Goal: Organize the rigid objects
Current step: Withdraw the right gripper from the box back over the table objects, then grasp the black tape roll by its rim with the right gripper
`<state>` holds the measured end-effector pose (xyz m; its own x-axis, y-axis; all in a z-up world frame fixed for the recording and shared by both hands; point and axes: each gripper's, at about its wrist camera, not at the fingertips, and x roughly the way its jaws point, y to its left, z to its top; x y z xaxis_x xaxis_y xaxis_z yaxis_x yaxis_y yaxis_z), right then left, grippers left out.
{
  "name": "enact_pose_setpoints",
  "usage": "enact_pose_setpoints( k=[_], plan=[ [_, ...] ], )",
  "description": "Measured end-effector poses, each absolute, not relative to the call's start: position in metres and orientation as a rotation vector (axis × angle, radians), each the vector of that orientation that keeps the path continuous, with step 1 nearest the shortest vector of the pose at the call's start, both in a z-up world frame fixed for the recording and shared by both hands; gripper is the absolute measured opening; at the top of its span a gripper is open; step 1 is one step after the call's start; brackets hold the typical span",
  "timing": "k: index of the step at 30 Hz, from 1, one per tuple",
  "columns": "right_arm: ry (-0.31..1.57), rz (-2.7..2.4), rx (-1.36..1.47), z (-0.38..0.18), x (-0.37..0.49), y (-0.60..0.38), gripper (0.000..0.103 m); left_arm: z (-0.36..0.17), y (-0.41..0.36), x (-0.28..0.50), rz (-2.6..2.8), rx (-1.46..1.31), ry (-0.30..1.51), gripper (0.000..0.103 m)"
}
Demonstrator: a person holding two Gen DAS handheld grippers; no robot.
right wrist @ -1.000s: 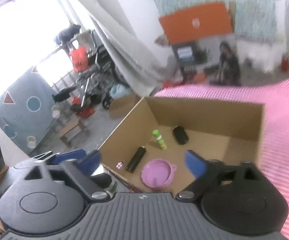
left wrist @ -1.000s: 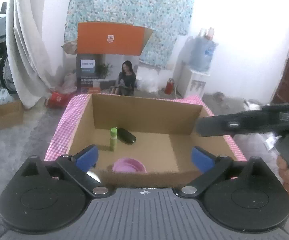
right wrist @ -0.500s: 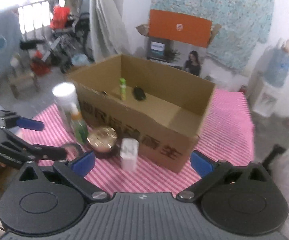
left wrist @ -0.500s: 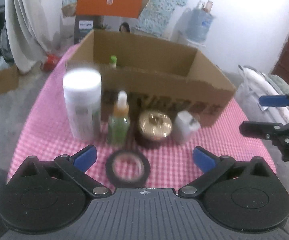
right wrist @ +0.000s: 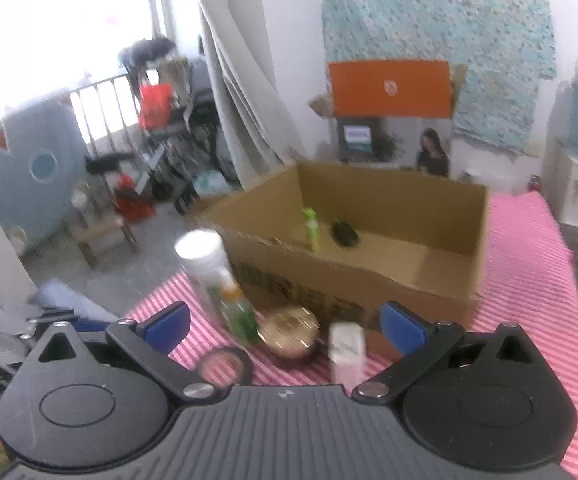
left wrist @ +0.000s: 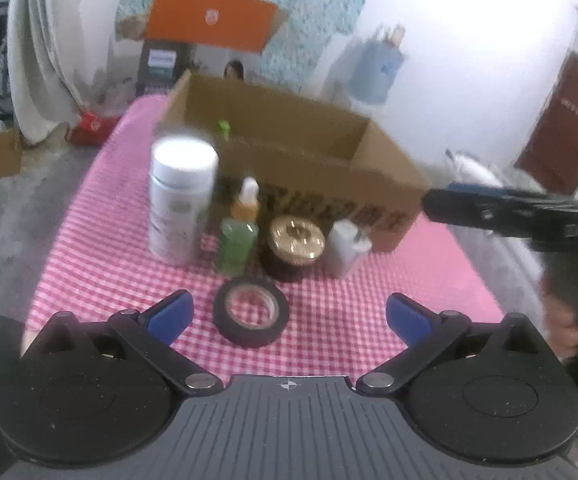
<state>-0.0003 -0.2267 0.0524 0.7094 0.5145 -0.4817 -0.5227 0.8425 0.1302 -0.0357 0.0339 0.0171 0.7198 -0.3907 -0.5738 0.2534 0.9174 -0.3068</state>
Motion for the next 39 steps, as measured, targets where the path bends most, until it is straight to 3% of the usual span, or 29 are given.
enact_pose_setpoints(
  k=[7,15,18,22,27,31,39],
  plan=[
    [0.504,0.661,0.103,0.058,0.001,-0.220,0.103,0.033,0.051,-0.059,-0.282,-0.186,0.605,0.103],
    [0.679,0.641,0.221,0.024,0.007,-0.225,0.101,-0.016,0.011,-0.024,-0.244,-0.026,0.736,0.103],
    [0.729,0.608,0.240,0.008,0.010,-0.225,0.095,-0.029,-0.004,-0.015,-0.282,0.025,0.766,0.102],
    [0.790,0.597,0.261,-0.012,0.015,-0.222,0.075,-0.039,-0.017,-0.004,-0.291,0.090,0.789,0.098],
    [0.842,0.613,0.221,-0.028,0.028,-0.206,0.061,-0.045,-0.020,0.008,-0.291,0.092,0.819,0.080],
    [0.874,0.629,0.195,-0.039,0.038,-0.194,0.043,-0.049,-0.016,0.016,-0.282,0.073,0.844,0.075],
    [0.925,0.658,0.192,-0.052,0.055,-0.184,0.030,-0.047,-0.016,0.021,-0.297,0.058,0.839,0.067]
  ],
)
